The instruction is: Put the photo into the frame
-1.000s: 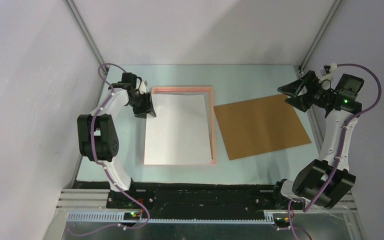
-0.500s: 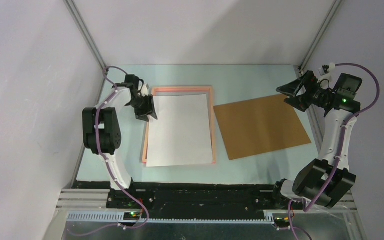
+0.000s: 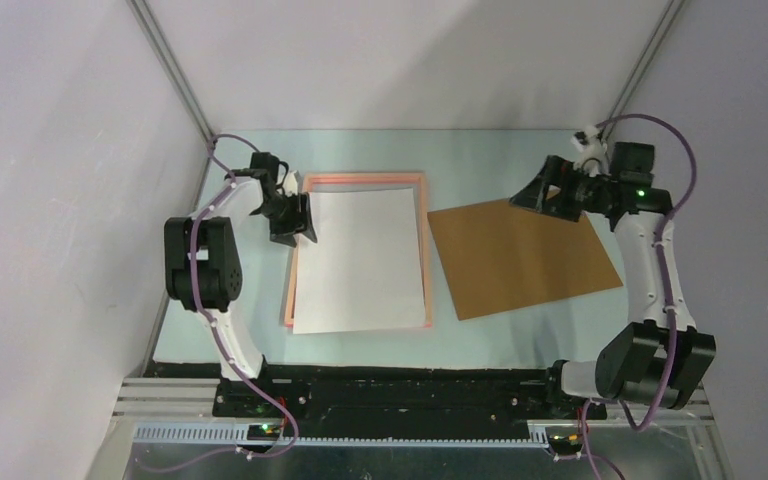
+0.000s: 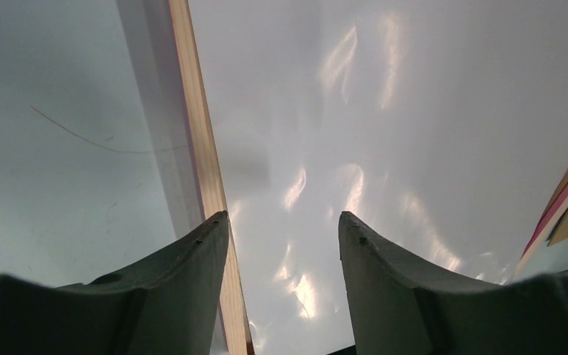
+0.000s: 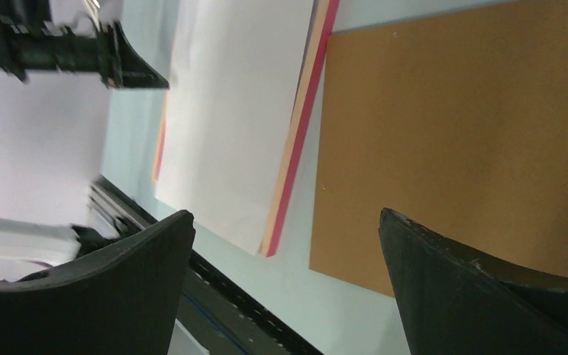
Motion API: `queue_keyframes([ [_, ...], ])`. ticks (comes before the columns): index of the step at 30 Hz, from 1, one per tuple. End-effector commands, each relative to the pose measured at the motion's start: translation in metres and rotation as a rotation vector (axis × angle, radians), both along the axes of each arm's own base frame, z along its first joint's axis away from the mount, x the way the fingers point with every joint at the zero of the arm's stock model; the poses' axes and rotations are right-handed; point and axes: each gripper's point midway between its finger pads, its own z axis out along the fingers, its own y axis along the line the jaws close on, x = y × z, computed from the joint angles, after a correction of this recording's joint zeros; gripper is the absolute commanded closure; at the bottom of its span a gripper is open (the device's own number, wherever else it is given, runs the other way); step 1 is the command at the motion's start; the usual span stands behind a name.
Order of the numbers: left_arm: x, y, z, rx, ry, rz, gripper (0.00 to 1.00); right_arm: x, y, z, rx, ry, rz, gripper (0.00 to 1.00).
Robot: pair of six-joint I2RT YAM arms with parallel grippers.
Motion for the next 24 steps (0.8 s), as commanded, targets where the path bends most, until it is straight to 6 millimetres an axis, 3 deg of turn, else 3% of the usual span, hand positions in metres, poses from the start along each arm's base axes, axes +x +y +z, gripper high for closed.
queue_keyframes([
  [1,-0.01,-0.009,0.019,-0.005,-0.059,-0.064,0.38,0.005,0.023,-0.031,-0.21,-0.054,0.155,0.01],
  [3,-0.013,-0.008,0.019,0.008,-0.061,-0.073,0.37,0.001,0.052,-0.046,-0.286,-0.09,0.301,0.01],
  [11,-0.003,0.015,0.028,0.15,-0.12,-0.078,0.36,0.004,0.115,-0.105,-0.532,-0.186,0.636,0.02],
  [16,0.024,0.015,0.035,0.157,-0.157,-0.074,0.34,-0.006,0.15,-0.132,-0.562,-0.202,0.783,0.04],
  [18,0.034,0.012,0.032,0.142,-0.153,-0.066,0.33,-0.016,0.169,-0.14,-0.581,-0.224,0.857,0.04],
  [24,0.061,0.009,0.023,0.128,-0.149,-0.043,0.31,-0.024,0.2,-0.16,-0.621,-0.255,0.942,0.05],
])
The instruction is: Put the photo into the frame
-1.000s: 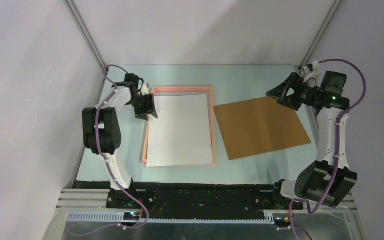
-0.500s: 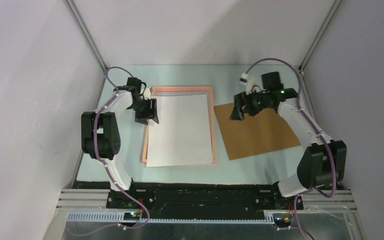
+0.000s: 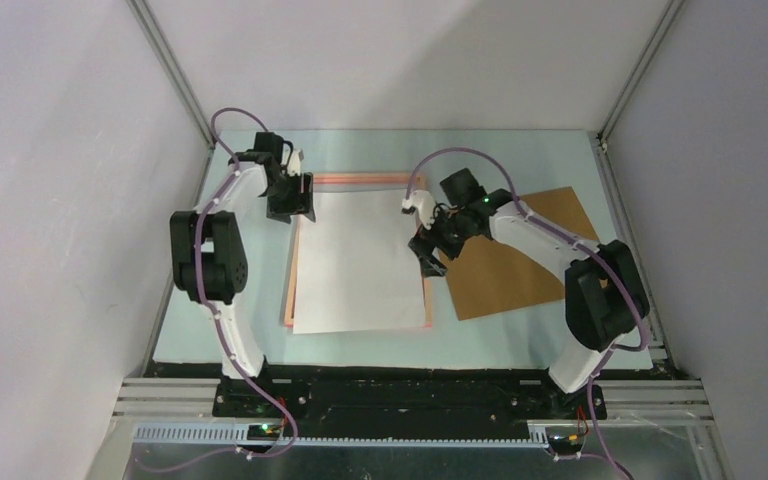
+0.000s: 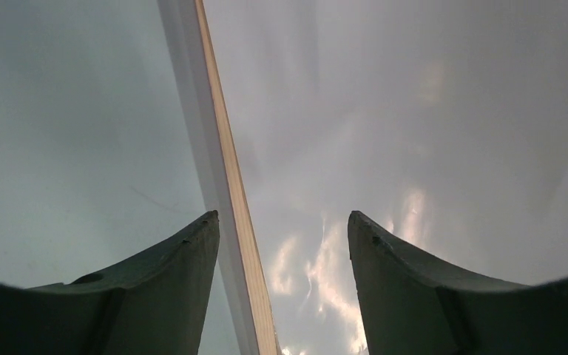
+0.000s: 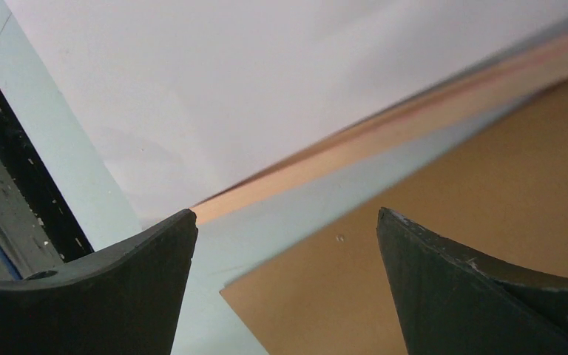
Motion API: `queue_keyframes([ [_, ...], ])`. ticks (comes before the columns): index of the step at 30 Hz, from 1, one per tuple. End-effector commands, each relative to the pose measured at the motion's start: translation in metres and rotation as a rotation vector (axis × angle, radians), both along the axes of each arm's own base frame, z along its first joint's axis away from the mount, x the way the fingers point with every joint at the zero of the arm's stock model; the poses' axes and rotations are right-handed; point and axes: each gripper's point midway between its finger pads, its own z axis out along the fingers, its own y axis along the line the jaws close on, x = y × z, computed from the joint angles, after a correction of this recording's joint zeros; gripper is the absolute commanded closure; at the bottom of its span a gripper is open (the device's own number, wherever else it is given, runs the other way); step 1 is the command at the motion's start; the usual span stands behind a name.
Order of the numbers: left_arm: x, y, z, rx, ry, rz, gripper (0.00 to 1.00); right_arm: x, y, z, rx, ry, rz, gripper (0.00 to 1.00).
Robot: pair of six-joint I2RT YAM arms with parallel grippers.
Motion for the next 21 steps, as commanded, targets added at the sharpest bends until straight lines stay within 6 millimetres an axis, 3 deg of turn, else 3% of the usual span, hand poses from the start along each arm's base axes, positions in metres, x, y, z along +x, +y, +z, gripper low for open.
queue_keyframes([
  [1,0.023,-0.002,-0.005,-0.005,-0.012,0.016,0.31,0.006,0.02,-0.01,-0.021,-0.071,0.07,0.05],
  [9,0.049,-0.002,-0.015,-0.007,-0.019,0.019,0.35,0.0,0.024,-0.013,-0.013,-0.037,0.071,0.06],
  [21,0.051,0.008,-0.034,-0.039,0.026,0.051,0.39,0.001,0.016,-0.012,-0.003,-0.005,0.043,0.08],
])
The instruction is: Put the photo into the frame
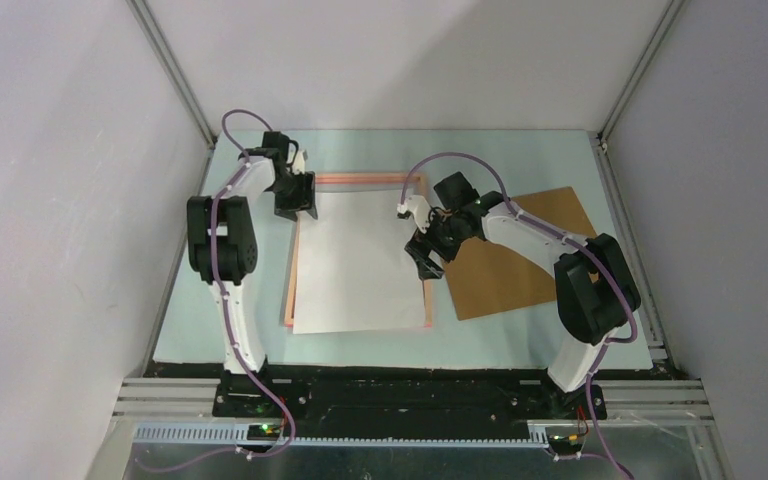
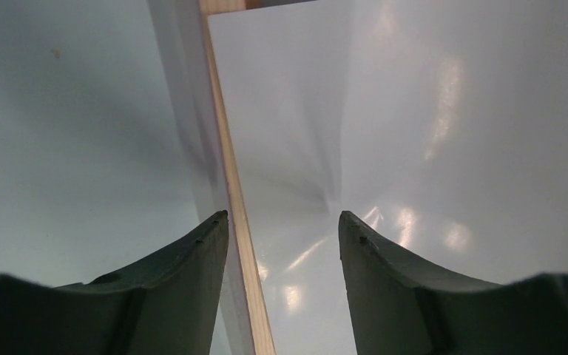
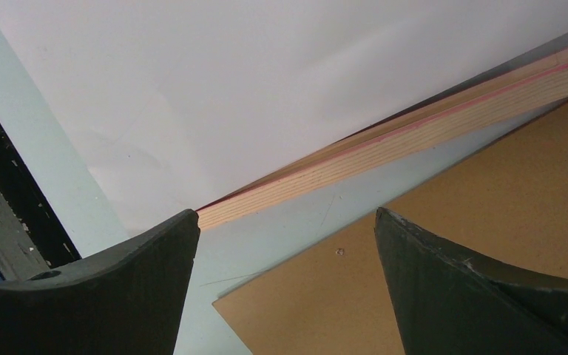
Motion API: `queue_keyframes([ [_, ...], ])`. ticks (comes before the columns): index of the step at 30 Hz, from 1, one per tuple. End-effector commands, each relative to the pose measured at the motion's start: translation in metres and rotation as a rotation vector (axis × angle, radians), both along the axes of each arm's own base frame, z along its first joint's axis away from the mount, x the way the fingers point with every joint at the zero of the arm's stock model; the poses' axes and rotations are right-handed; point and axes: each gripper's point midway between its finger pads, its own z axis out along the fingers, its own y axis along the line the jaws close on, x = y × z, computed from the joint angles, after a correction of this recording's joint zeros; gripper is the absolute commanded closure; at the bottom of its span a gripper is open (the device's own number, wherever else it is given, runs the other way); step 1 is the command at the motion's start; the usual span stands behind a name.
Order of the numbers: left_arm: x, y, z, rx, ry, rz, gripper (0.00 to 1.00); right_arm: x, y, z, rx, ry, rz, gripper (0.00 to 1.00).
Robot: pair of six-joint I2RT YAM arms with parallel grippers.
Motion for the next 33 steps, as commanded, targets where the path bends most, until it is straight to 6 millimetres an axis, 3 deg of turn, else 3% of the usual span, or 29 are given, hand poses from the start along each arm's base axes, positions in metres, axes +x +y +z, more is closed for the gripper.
queue_keyframes([
  [1,0.011,0.008,0.006,-0.033,-0.02,0.031,0.39,0.002,0.002,0.009,0.027,-0.01,-0.005,0.08],
  [5,0.01,0.005,0.005,-0.053,-0.017,0.024,0.39,0.002,0.002,0.009,0.027,-0.005,-0.007,0.08],
  [8,0.011,0.018,0.004,-0.065,-0.013,0.051,0.43,0.002,0.001,0.009,0.029,-0.002,-0.011,0.09],
  [16,0.01,0.02,0.003,-0.085,-0.008,0.054,0.71,0.004,-0.002,0.01,0.034,0.005,-0.023,0.09],
  [22,0.01,0.021,0.003,-0.097,-0.004,0.059,0.83,0.003,-0.003,0.011,0.039,0.014,-0.026,0.1],
  [33,0.01,0.026,0.016,-0.156,-0.028,0.063,0.94,0.004,-0.004,0.009,0.041,0.024,-0.03,0.11],
])
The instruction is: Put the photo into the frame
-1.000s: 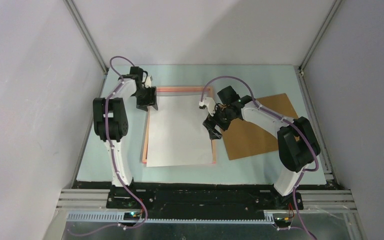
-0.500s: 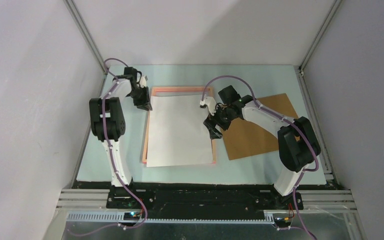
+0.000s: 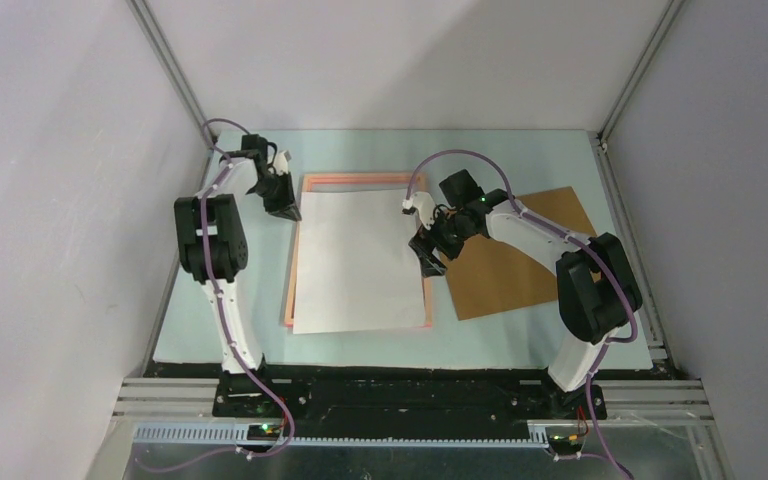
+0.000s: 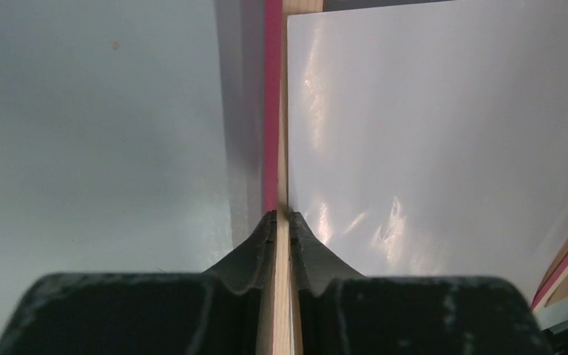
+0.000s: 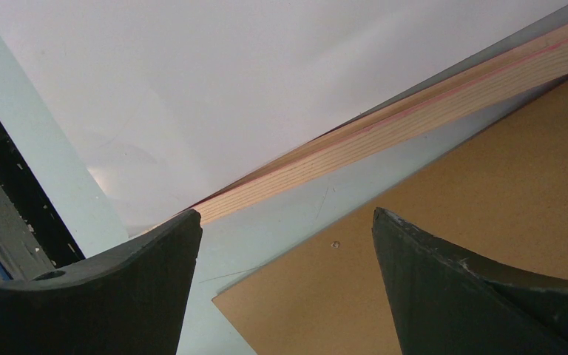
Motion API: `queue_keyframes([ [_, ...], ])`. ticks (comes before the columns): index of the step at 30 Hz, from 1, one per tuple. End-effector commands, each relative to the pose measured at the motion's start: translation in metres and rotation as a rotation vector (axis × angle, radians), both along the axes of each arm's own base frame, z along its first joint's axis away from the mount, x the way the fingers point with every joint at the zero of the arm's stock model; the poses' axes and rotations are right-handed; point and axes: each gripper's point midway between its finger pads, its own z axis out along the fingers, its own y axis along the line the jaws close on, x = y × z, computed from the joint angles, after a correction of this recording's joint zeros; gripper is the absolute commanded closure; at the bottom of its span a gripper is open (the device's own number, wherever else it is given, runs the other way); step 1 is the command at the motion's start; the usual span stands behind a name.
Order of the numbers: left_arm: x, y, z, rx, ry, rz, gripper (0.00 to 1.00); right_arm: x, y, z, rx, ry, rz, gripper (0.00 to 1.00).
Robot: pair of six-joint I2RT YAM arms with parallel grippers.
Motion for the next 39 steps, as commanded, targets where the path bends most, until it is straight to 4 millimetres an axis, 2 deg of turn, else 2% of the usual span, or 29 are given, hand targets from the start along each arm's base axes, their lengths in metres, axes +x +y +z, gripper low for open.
queue_keyframes([
  [1,0.01,0.004,0.02,-0.035,-0.057,0.002,0.95,0.0,0.003,0.008,0.029,0.003,0.002,0.11],
  [9,0.012,-0.003,0.025,-0.088,-0.066,-0.013,1.0,-0.001,0.003,0.007,0.026,0.006,0.002,0.11],
  [15,0.008,-0.013,0.039,-0.142,-0.076,-0.008,0.85,-0.001,0.002,0.005,0.024,0.012,0.001,0.11],
  [22,0.003,-0.008,0.042,-0.086,-0.083,-0.003,0.63,0.008,0.007,0.005,0.001,-0.041,-0.017,0.11],
  [27,-0.001,-0.003,0.046,-0.036,-0.098,-0.009,0.5,0.025,0.025,0.004,-0.031,-0.179,0.002,0.1],
  [31,-0.005,0.013,0.056,0.056,-0.128,-0.005,0.43,0.041,0.045,0.0,-0.066,-0.241,0.011,0.1],
  [33,-0.009,0.024,0.06,0.12,-0.14,-0.001,0.4,0.05,0.057,-0.003,-0.074,-0.262,0.0,0.1],
  [34,-0.011,0.025,0.064,0.133,-0.151,0.0,0.39,0.055,0.059,-0.011,-0.094,-0.266,-0.012,0.11],
  [35,-0.012,0.029,0.065,0.155,-0.155,0.003,0.37,0.058,0.069,-0.007,-0.088,-0.287,-0.009,0.11],
  [36,-0.015,0.03,0.068,0.164,-0.163,0.003,0.37,0.067,0.074,-0.009,-0.098,-0.31,-0.02,0.11],
  [39,-0.02,0.036,0.071,0.195,-0.177,0.006,0.36,0.077,0.092,-0.01,-0.103,-0.345,-0.024,0.11],
])
